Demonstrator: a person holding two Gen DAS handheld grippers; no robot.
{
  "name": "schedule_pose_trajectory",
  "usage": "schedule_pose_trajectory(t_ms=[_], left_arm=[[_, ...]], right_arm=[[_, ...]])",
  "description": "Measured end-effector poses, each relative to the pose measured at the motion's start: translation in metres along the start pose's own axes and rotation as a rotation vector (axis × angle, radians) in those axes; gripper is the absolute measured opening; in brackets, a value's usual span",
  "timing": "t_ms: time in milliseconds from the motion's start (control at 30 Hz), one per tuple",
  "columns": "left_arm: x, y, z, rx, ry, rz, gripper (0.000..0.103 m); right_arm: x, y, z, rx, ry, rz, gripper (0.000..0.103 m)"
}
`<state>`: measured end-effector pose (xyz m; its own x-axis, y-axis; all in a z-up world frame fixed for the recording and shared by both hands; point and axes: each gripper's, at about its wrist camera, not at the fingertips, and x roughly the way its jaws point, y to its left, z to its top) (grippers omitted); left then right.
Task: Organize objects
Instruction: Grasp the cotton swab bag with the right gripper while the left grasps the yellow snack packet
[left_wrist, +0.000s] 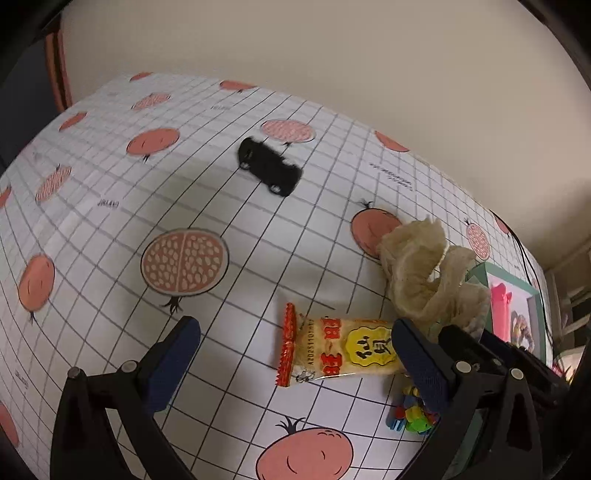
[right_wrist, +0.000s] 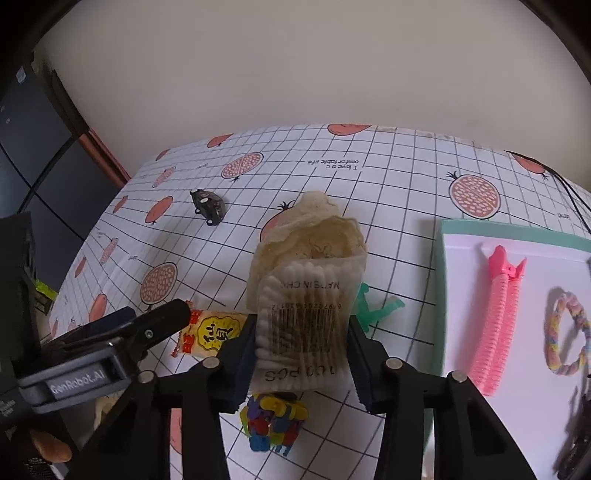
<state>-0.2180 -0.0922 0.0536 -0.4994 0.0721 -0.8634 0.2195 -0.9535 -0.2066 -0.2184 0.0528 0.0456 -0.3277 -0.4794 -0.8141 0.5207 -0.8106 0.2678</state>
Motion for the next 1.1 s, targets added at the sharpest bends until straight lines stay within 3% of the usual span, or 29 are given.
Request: schedule_pose_trajectory(t_ms=[433,933,1100], left_arm=[[0.013,-0.027,-0.007,0.063,0.046,0.003,0.103],[0.036,-0.049,-0.021,0.093,0.062,0.047,0.103],[0.034,-0.047,-0.021,0.092,0.053,0.028,0.096]], right_arm=[[-0.037,-0.019,0.012,0.035,-0.036,-0.019,0.047],[-0.036,-0.029,0.01,0.049,-0.016,-0.028,0.047],[-0.037,-0.029,0.01,0.048,-0.014,-0.027,0.047]])
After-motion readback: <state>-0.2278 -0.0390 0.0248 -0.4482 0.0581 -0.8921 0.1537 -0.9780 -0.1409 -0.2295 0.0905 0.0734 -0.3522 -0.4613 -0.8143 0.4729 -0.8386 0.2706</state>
